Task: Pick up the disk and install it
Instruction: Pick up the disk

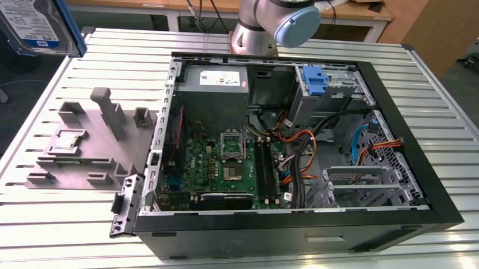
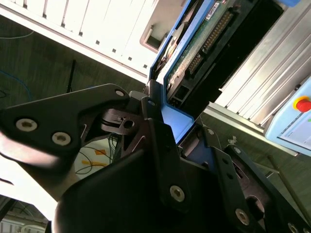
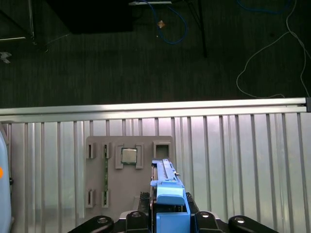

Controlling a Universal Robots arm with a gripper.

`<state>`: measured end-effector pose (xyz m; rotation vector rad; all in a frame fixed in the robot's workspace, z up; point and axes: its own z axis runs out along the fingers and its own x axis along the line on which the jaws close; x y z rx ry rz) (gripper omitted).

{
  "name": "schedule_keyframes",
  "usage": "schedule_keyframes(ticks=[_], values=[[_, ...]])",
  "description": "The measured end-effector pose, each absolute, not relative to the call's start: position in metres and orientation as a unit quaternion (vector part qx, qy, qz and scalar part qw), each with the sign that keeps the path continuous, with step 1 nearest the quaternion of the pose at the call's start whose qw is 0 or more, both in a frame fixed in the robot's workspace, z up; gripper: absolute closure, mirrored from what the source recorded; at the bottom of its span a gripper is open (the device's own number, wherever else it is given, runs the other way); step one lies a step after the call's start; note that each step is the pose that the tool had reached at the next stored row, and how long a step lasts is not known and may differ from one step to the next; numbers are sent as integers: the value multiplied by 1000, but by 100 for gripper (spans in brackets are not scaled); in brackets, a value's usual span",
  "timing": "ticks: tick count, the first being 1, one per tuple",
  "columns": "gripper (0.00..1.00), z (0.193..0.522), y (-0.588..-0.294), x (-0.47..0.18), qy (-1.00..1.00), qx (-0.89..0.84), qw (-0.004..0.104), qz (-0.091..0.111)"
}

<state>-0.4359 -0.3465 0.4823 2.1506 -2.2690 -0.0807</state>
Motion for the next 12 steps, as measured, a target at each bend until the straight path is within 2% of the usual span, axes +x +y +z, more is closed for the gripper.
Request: schedule_keyframes(ticks=[12], values=[[64,482,-347,-434,-725,688,7,-26]])
